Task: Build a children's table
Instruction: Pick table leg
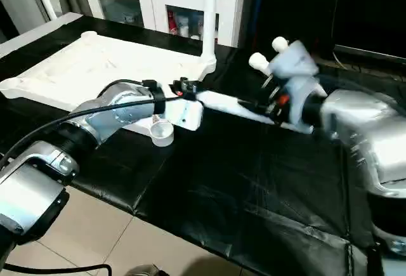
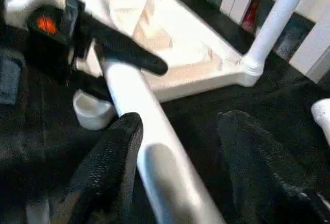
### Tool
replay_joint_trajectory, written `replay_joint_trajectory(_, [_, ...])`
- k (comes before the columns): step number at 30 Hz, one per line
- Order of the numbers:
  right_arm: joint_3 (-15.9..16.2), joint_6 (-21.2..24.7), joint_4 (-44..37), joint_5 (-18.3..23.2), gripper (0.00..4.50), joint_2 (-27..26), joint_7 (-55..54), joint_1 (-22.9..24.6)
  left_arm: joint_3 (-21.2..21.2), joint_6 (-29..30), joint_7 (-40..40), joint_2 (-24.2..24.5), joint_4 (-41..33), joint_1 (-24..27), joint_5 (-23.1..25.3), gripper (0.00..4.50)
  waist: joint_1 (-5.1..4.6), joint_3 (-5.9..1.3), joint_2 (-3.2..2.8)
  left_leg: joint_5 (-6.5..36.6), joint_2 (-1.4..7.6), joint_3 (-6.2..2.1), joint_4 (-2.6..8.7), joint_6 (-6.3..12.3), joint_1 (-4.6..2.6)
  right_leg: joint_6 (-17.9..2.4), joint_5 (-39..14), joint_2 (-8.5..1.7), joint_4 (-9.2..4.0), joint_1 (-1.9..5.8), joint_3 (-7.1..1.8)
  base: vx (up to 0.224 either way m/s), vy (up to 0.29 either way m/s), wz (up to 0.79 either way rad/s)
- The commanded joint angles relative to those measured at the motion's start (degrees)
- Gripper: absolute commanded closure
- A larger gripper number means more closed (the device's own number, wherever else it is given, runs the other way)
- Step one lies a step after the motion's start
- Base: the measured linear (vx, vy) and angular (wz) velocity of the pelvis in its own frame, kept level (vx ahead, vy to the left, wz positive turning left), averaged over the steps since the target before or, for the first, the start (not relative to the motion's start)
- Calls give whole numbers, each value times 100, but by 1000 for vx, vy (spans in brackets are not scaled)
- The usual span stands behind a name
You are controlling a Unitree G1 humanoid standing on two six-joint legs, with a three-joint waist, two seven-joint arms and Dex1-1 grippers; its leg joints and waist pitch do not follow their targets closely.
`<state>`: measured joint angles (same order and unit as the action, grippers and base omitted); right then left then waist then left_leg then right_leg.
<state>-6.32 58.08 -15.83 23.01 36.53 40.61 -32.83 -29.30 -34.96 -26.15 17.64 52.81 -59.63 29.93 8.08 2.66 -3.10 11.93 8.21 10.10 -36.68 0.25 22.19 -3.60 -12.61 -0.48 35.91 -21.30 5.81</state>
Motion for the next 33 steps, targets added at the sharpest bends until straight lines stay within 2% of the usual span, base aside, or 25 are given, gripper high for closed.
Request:
replay_joint_trajectory(1, [-577,16,165,264,155,-216,-288,-348,167,129,43,74,103,-36,-90,273,-8,-431,42,206,689,-379,370,316,-113,-512,-220,-1037,-431,295,-513,0,0,0])
replay_joint_trajectory(2, [-706,10,204,325,152,-300,-365,-422,183,146,50,89,107,-29,-98,273,-11,-433,46,224,669,-366,366,277,-109,-507,-311,-1033,-446,307,-509,0,0,0])
replay_joint_trajectory(4, [-1102,-24,313,552,130,-552,-582,-662,207,176,85,140,125,-25,-119,273,2,-429,32,183,674,-363,375,254,-122,-497,-322,-1026,-443,282,-517,0,0,0])
replay_joint_trajectory(5, [-1472,-91,428,731,118,-769,-829,-877,245,205,95,182,147,-27,-141,273,-2,-429,29,185,684,-365,378,239,-124,-492,-311,-1023,-431,285,-515,0,0,0])
replay_joint_trajectory(7, [-1760,-324,531,833,113,-901,-1045,-1043,305,254,78,231,164,-29,-185,273,-6,-437,-23,206,713,-377,390,160,-149,-531,-212,-1031,-413,255,-510,0,0,0])
replay_joint_trajectory(9, [-1978,-667,578,848,84,-1005,-1280,-1171,420,332,31,287,161,-14,-294,273,-5,-442,-30,183,703,-364,385,127,-143,-546,-53,-1044,-405,266,-518,0,0,0])
replay_joint_trajectory(12, [-2245,-1037,565,877,73,-1165,-1581,-1304,710,546,-118,304,109,32,-634,273,0,-447,-26,165,681,-348,389,92,-131,-594,64,-1053,-383,274,-512,0,0,0])
replay_joint_trajectory(13, [-2255,-1239,399,759,64,-1209,-1631,-1252,1134,907,-341,260,-14,91,-1179,273,1,-446,-36,181,674,-341,387,92,-132,-619,44,-1051,-384,269,-505,0,0,0])
replay_joint_trajectory(14, [-2255,-1239,399,759,64,-1209,-1631,-1252,1134,907,-341,260,-14,91,-1179,273,0,-442,-32,182,673,-335,387,79,-128,-643,48,-1063,-377,277,-506,0,0,0])
replay_joint_trajectory(15, [-2231,-1375,306,639,41,-1254,-1686,-1175,1436,1236,-481,192,-172,141,-1594,274,6,-447,-59,178,664,-341,382,84,-122,-664,59,-1062,-373,279,-501,0,0,0])
replay_joint_trajectory(17, [-2217,-1484,167,542,33,-1371,-1766,-1015,1845,1723,-576,111,-491,229,-2153,275,-3,-446,-45,174,670,-336,382,129,-111,-716,59,-1075,-356,290,-509,0,0,0])
replay_joint_trajectory(18, [-2154,-1614,91,481,27,-1434,-1803,-855,2068,2065,-617,50,-786,323,-2495,275,-1,-434,-41,186,668,-333,385,151,-108,-723,11,-1077,-371,272,-506,0,0,0])
replay_joint_trajectory(20, [-2033,-1718,-35,437,14,-1563,-1937,-582,2401,2667,-647,-78,-1360,527,-3059,275,0,-428,-49,258,687,-332,397,141,-122,-751,-242,-1080,-393,277,-505,0,0,0])
replay_joint_trajectory(21, [-2033,-1718,-35,437,5,-1563,-1937,-582,2401,2667,-647,-78,-1360,527,-3059,275,0,-428,-49,258,687,-332,397,141,-122,-751,-242,-1080,-393,277,-505,0,0,0])
replay_joint_trajectory(22, [-1849,-1711,-241,348,0,-1837,-2300,-179,2799,3552,-547,-299,-2335,945,-3849,275,-16,-422,-63,213,739,-348,417,104,-124,-823,-224,-1077,-365,244,-508,0,0,0])
replay_joint_trajectory(23, [-1678,-1858,-335,194,0,-1968,-2400,101,2952,3963,-405,-383,-2874,1229,-4186,275,-30,-402,-35,280,731,-336,426,129,-117,-830,-315,-1068,-400,225,-505,0,0,0])
replay_joint_trajectory(24, [-1564,-1976,-386,82,0,-2039,-2441,275,3030,4192,-309,-425,-3189,1405,-4364,275,-29,-425,-37,286,705,-320,406,94,-107,-878,-322,-1090,-382,241,-513,0,0,0])
replay_joint_trajectory(25, [-1558,-1967,-396,76,0,-2057,-2460,294,3038,4215,-293,-429,-3222,1427,-4371,275,-41,-402,-34,302,662,-308,401,132,-84,-846,-429,-1072,-428,238,-513,0,0,0])
replay_joint_trajectory(26, [-1437,-1827,-599,-46,0,-2424,-2812,683,3193,4663,27,-497,-3855,1879,-4463,275,-48,-412,-21,253,598,-285,382,187,-72,-723,-616,-1033,-454,256,-522,0,0,0])
replay_joint_trajectory(27, [-1401,-1768,-665,-88,0,-2568,-2940,829,3247,4837,141,-518,-4077,2045,-4453,275,-46,-422,-26,185,618,-297,390,195,-66,-689,-612,-1031,-435,260,-516,0,0,0])
replay_joint_trajectory(28, [-1279,-1791,-715,-237,0,-2736,-3114,1069,3277,4943,282,-525,-4259,2280,-4291,275,-92,-381,-46,273,616,-294,425,270,-66,-474,-998,-965,-518,206,-487,0,0,0])
replay_joint_trajectory(29, [-1245,-1814,-718,-279,0,-2763,-3144,1122,3277,4951,307,-523,-4282,2327,-4242,275,-109,-376,-43,287,595,-286,424,288,-77,-397,-1101,-948,-550,192,-493,0,0,0])
replay_joint_trajectory(31, [-1112,-1870,-691,-485,0,-3060,-3475,1460,3263,5143,470,-574,-4515,2671,-4025,275,-175,-357,-78,429,607,-304,462,218,-108,-211,-1364,-924,-598,166,-495,0,0,0])
replay_joint_trajectory(33, [-1043,-1910,-665,-554,0,-3223,-3673,1615,3248,5465,553,-603,-4813,2856,-4056,275,-203,-353,-94,569,646,-331,494,158,-129,-208,-1452,-943,-595,162,-497,0,0,0])
